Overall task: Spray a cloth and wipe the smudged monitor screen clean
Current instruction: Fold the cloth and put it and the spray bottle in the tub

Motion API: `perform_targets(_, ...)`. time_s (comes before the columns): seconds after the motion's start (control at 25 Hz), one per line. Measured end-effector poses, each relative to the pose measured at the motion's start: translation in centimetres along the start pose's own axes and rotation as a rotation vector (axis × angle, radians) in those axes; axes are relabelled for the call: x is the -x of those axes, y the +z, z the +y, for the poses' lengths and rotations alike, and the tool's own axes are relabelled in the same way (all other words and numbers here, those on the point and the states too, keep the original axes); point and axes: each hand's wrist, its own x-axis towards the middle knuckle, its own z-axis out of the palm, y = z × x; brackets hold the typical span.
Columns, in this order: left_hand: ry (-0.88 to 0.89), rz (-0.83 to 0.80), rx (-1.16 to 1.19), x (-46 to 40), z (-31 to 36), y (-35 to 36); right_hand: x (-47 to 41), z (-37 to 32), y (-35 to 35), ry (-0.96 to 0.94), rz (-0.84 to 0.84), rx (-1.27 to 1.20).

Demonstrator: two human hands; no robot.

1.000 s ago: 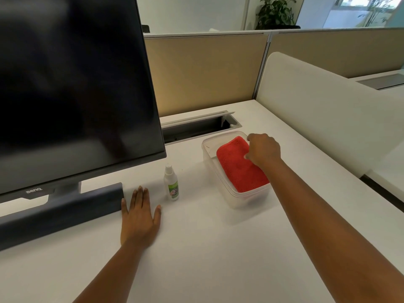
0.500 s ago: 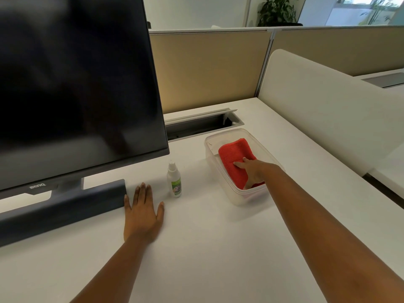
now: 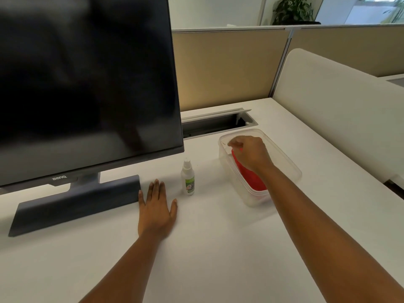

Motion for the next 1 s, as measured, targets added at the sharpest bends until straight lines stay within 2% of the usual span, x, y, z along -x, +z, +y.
perform_targets(0.04, 0.000, 0.001, 0.003, 0.0, 0.0, 0.0, 0.2, -1.5, 0.6, -0.048, 0.001, -0.100)
perform_targets(0.12, 0.001, 0.000, 0.010, 0.0, -0.1, 0.0, 0.7, -3.8, 1.9, -0.118, -0.160, -0.208)
perform_targets(0.24, -0.003, 0.002, 0.025, -0.1, -0.1, 0.0, 1.1, -5.2, 3.8, -0.070, -0.520, -0.270)
perform_targets(0.32, -0.007, 0.002, 0.016, -0.1, -0.1, 0.1, 1.7, -5.5, 5.2, -0.042, -0.584, -0.266)
perform_targets(0.68, -0.017, 0.001, -0.001, -0.2, -0.1, 0.1, 2.3, -5.6, 7.4, -0.030, -0.400, -0.200)
perform_targets(1.0, 0.001, 0.015, 0.018, 0.0, -0.2, 0.1, -0.3, -5.0, 0.8, -0.052, -0.088, -0.375)
